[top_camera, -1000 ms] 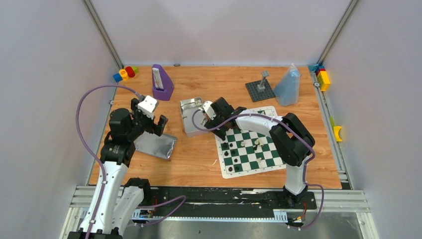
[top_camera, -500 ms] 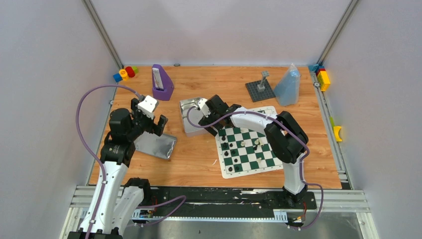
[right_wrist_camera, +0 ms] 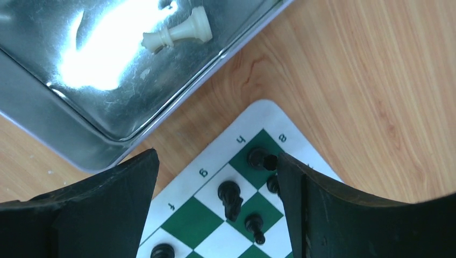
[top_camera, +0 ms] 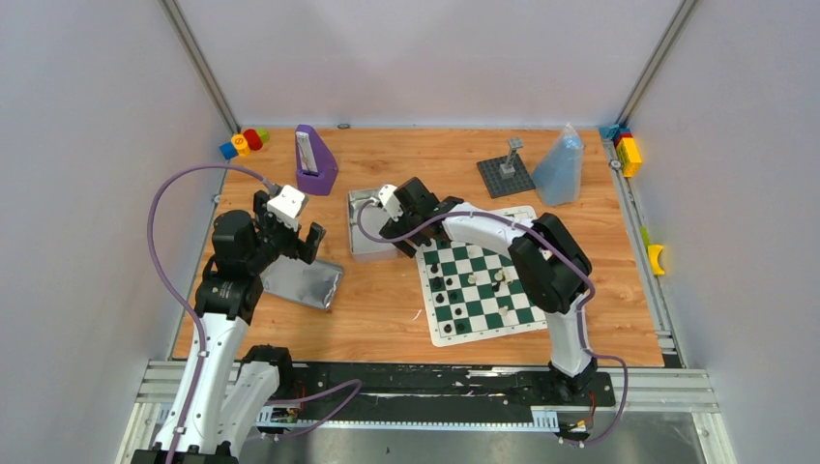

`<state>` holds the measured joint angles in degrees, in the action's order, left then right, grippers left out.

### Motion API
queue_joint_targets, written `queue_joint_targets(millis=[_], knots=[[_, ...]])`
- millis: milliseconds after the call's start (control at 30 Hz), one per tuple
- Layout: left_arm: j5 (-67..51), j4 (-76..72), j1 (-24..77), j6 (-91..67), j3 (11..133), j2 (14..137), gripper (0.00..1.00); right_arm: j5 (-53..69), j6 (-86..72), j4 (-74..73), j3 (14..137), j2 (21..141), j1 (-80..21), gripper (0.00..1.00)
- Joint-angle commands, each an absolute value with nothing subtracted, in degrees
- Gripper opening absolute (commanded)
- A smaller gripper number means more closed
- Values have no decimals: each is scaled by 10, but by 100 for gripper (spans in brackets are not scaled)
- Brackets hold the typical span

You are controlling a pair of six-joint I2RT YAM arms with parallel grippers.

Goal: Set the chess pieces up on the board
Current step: Adjust the chessboard at the center of the board, then adjust the storage box at the center of the board.

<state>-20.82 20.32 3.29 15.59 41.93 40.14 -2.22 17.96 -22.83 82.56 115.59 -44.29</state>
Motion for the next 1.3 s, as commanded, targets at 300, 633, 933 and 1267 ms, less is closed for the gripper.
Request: queue_joint_targets(millis=[300,633,933,1267], knots=[[-201,184,28,163,421,395,100,-13,223,-205,968,1250,-462,82],[-194,181,27,162,421,394,100,-31,237,-204,1001,1245,-462,82],[-204,180,28,163,417,392,100,-33,235,-204,877,1117,-453,81],[-251,185,28,159,417,405,100,-10,205,-257,749,958,-395,80]])
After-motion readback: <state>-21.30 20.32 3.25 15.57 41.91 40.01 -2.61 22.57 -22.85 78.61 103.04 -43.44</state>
